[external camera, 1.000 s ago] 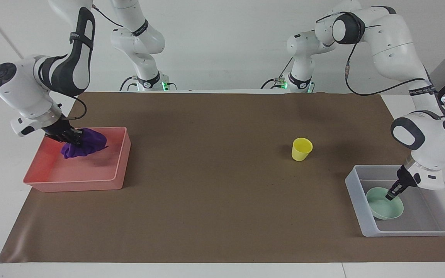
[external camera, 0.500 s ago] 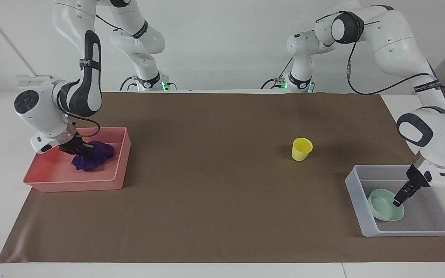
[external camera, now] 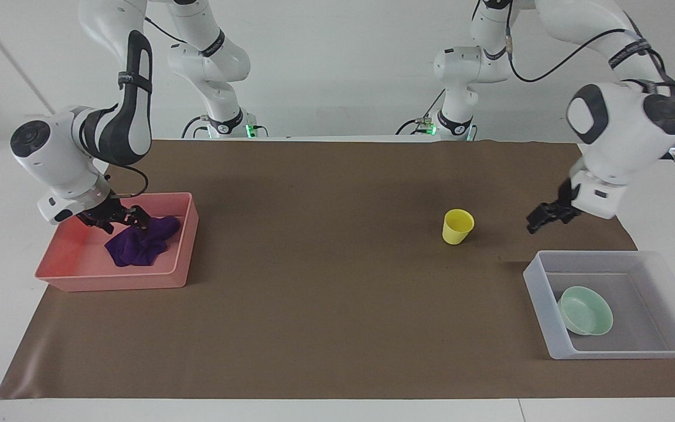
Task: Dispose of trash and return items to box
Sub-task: 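Reach the left gripper to the yellow cup and grasp it, then carry the yellow cup into the clear box while the right gripper withdraws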
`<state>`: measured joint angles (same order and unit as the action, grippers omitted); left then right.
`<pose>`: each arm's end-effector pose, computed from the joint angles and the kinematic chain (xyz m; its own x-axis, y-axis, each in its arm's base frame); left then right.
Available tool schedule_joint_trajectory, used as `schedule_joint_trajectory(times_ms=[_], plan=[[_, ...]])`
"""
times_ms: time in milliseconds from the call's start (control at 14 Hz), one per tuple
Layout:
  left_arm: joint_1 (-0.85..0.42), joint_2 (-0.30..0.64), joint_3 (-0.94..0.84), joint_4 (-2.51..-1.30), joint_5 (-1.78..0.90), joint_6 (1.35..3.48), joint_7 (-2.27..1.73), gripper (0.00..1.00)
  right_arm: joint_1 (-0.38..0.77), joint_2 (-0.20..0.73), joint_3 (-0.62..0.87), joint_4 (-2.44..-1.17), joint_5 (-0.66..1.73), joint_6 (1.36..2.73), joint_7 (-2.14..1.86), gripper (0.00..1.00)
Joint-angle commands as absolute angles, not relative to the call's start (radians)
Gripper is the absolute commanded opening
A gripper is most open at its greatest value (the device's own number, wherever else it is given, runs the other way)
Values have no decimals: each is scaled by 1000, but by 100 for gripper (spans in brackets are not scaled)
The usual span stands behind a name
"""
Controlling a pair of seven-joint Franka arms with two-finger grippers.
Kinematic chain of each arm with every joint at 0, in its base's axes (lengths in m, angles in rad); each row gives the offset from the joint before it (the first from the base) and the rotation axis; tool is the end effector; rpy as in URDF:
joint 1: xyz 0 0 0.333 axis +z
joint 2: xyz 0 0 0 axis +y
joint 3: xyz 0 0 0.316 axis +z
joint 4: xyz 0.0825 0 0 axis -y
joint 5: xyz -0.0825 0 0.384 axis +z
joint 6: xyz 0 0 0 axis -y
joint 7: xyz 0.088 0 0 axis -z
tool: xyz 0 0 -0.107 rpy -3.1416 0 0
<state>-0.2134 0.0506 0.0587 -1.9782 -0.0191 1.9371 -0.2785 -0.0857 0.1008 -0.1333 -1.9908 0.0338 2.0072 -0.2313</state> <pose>0.5502 -0.0875 0.4341 0.9871 0.1311 -0.0919 0.1306 -0.9914 -0.0115 0.5538 -0.1198 0.4060 0.9970 -0.0018 -0.0775 -0.0045 -0.9994 -0.0347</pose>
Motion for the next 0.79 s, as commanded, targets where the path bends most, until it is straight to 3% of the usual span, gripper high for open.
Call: schedule_joint_trajectory(times_ms=[0,357,429,571,643,714], plan=[[-273,-115,67,-2334,3,2182,-337,100,-8,91,-124,-1913,38,1893,-178,100],[-344,-91,67,-2364,3,2264,-443,100,113,75,-120,-1783,40,1702,-32,100],[-344,-91,67,-2367,3,2264,-446,96,114,74,-121,-1751,40,1653,-34,100],[-357,-92,67,-2382,3,2266,-481,13,112,49,-121,-1685,28,1541,-43,100],[-362,-91,67,-2384,3,2278,-486,3,106,28,-121,-1668,26,1495,-52,100],[-362,-91,67,-2384,3,2296,-489,0,103,0,-123,-1661,23,1452,-83,100]])
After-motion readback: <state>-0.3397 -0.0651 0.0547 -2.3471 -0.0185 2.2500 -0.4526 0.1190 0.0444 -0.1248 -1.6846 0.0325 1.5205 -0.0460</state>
